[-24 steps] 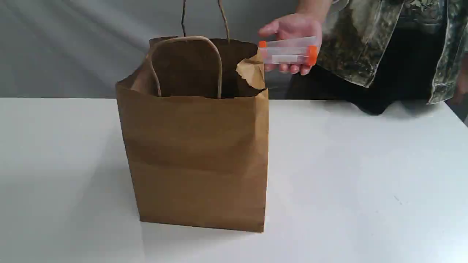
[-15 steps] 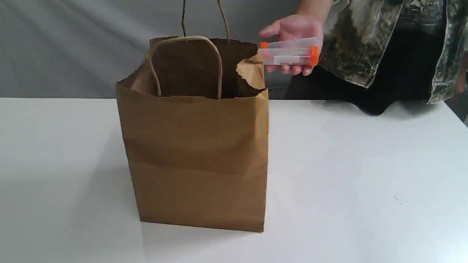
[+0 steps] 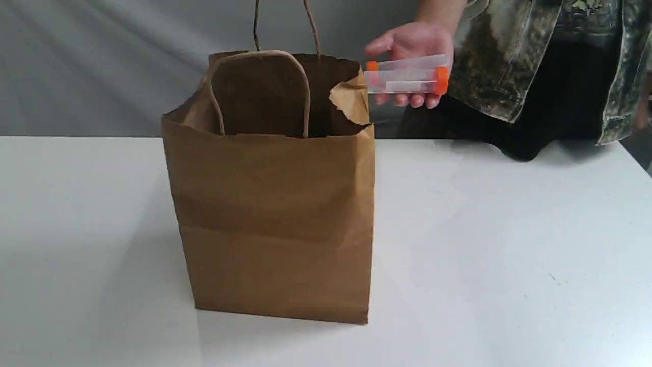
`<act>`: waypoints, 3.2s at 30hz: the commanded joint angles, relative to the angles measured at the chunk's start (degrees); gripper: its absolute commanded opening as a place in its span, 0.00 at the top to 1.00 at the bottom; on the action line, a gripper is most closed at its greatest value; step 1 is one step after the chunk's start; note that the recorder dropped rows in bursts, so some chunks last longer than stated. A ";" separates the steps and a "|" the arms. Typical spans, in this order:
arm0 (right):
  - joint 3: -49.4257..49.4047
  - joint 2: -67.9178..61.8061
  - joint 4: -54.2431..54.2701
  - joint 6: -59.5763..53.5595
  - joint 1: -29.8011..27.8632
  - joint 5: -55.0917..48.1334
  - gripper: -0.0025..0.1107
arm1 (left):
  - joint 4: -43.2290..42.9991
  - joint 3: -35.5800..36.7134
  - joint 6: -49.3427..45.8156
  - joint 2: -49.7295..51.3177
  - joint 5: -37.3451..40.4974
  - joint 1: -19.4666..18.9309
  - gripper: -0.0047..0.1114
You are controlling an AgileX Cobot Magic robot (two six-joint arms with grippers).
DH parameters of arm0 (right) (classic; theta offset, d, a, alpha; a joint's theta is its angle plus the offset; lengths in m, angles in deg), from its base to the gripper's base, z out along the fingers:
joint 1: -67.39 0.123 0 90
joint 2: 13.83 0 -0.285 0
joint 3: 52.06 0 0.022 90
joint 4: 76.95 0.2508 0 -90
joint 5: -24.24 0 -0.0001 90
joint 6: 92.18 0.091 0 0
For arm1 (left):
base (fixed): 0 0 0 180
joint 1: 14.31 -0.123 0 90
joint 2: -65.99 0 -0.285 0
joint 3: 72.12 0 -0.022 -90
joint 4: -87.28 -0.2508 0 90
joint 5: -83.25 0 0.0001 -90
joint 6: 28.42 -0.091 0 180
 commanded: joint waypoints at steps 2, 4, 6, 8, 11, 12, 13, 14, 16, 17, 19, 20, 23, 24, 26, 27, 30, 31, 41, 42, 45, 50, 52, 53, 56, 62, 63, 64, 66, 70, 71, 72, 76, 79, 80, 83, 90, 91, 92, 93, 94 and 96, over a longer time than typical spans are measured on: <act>10.09 -8.43 -2.62 -0.54 0.18 -0.43 0.98 | 0.13 -0.20 0.62 -0.19 0.08 -0.09 0.95; 16.20 -14.95 -2.62 -0.54 0.18 -4.45 0.98 | 0.13 -0.20 0.62 -0.19 0.08 -0.09 0.95; 22.65 -21.71 -3.97 -1.44 0.18 -10.27 0.98 | 0.13 -0.20 0.62 -0.19 0.08 -0.09 0.95; 30.34 -28.12 -7.61 -3.42 0.59 -17.03 0.98 | 0.13 -0.20 0.62 -0.19 0.08 -0.09 0.95; 40.57 -35.71 -8.40 -6.93 1.44 -23.39 0.98 | 0.13 -0.20 0.62 -0.19 0.08 -0.09 0.95; 45.39 -38.96 -8.29 -9.39 1.66 -25.46 0.98 | 0.13 -0.20 0.51 -0.19 0.09 -0.09 0.95; 48.71 -40.54 -7.87 -11.48 2.08 -27.37 0.98 | 0.13 -0.20 0.51 -0.19 0.09 -0.09 0.95; 52.86 -43.66 -6.62 -14.42 2.43 -30.83 0.98 | 0.13 -0.20 0.51 -0.19 0.09 -0.09 0.95; 61.18 -48.62 -1.89 -22.48 2.73 -37.29 0.98 | 0.13 -0.20 0.51 -0.19 0.09 -0.09 0.95; 64.32 -51.28 1.80 -26.09 2.73 -40.43 0.98 | 0.13 -0.20 0.51 -0.19 0.09 -0.09 0.95; 70.68 -55.89 9.11 -36.09 2.73 -48.95 0.98 | 0.13 -0.20 0.51 -0.19 0.09 -0.09 0.95; 74.11 -58.64 13.39 -44.24 2.73 -52.38 0.98 | 0.13 -0.20 0.51 -0.19 0.09 -0.09 0.95; 77.72 -62.85 19.15 -66.78 2.76 -55.38 0.98 | 0.13 -0.20 0.51 -0.19 0.09 -0.09 0.95; 77.86 -63.60 19.47 -75.18 2.76 -54.30 0.98 | 0.13 -0.20 0.51 -0.19 0.09 -0.09 0.95; 77.86 -64.77 19.19 -86.98 2.76 -49.74 0.98 | 0.13 -0.20 0.51 -0.19 0.09 -0.09 0.95; 77.86 -65.40 18.60 -88.96 2.76 -46.01 0.98 | 0.13 -0.20 0.51 -0.19 0.09 -0.09 0.95; 77.98 -67.58 23.45 -85.01 2.76 -29.06 0.98 | 0.13 -0.20 0.51 -0.19 0.09 -0.09 0.95; 78.32 -68.26 26.72 -84.26 2.76 -25.83 0.98 | 0.13 -0.20 0.51 -0.19 0.09 -0.09 0.95; 85.13 -80.80 78.98 -81.87 2.65 -14.53 0.98 | 0.13 -0.20 0.40 -0.19 0.30 -0.09 0.95; 85.65 -82.04 82.90 -82.03 2.54 -14.54 0.98 | 0.13 -0.20 0.40 -0.19 0.30 -0.09 0.95; 88.92 -85.01 78.19 -91.03 2.85 -16.29 0.98 | 0.13 -0.20 0.40 -0.19 0.30 -0.09 0.95; 92.02 -86.73 44.96 -128.62 7.86 -2.45 0.98 | 0.13 -0.20 0.40 -0.19 0.30 -0.09 0.95; 92.49 -86.73 37.03 -130.19 9.50 16.10 0.98 | 0.13 -0.20 0.40 -0.19 0.30 -0.09 0.95; 93.07 -86.73 36.24 -125.80 9.62 24.46 0.98 | 0.13 -0.20 0.40 -0.19 0.30 -0.09 0.95; 96.69 -85.63 41.75 -90.39 9.62 48.17 0.98 | 0.13 -0.20 0.40 -0.19 0.30 -0.09 0.95; 97.47 -79.70 25.28 -37.93 6.01 25.87 0.98 | 0.13 -0.20 0.40 -0.19 0.30 -0.09 0.95; 97.56 -79.90 6.91 -25.00 5.23 23.37 0.98 | 0.13 -0.20 0.40 -0.19 0.30 -0.09 0.95; 97.56 -80.05 -17.53 -10.72 4.33 23.64 0.98 | 0.13 -0.20 0.40 -0.19 0.30 -0.09 0.95; 98.11 -80.05 -42.85 14.97 2.05 26.48 0.98 | 0.13 -0.20 0.40 -0.19 0.30 -0.09 0.95; 100.30 -80.05 -77.36 52.20 -1.43 25.26 0.98 | 0.13 -0.20 0.40 -0.19 0.30 -0.09 0.95; 100.30 -80.05 -82.85 54.85 -1.43 23.37 0.98 | 0.13 -0.20 0.40 -0.19 0.30 -0.09 0.95; 100.30 -80.05 -92.39 59.60 -1.43 20.47 0.98 | 0.13 -0.20 0.40 -0.19 0.30 -0.09 0.95; 99.15 -81.10 -113.00 82.49 -2.42 15.81 0.98 | 0.13 -0.20 0.40 -0.19 0.30 -0.09 0.95; 97.47 -83.25 -113.00 88.44 -5.20 19.47 0.98 | 0.13 -0.20 0.40 -0.19 0.30 -0.09 0.95; 97.06 -84.03 -113.00 89.70 -5.45 19.81 0.98 | 0.13 -0.20 0.40 -0.19 0.30 -0.09 0.95; 94.28 -86.83 -113.00 75.99 -5.87 12.02 0.98 | 0.13 -0.20 0.40 -0.19 0.30 -0.09 0.95; 87.59 -88.92 -95.56 21.87 -4.57 -12.30 0.98 | 0.13 -0.20 0.40 -0.19 0.30 -0.09 0.95; 87.59 -89.42 -86.67 23.37 -4.73 -14.88 0.98 | 0.13 -0.20 0.40 -0.19 0.30 -0.09 0.95; 87.59 -89.92 -76.82 21.98 -4.62 -19.62 0.98 | 0.13 -0.20 0.40 -0.19 0.30 -0.09 0.95; 87.59 -90.27 -70.08 17.77 -4.25 -25.50 0.98 | 0.13 -0.20 0.40 -0.19 0.30 -0.09 0.95; 87.59 -90.75 -60.37 7.60 -3.25 -31.44 0.98 | 0.13 -0.20 0.40 -0.19 0.30 -0.09 0.95; 87.79 -91.42 -38.96 -22.90 -2.26 -42.54 0.98 | 0.13 -0.20 0.40 -0.19 0.30 -0.09 0.95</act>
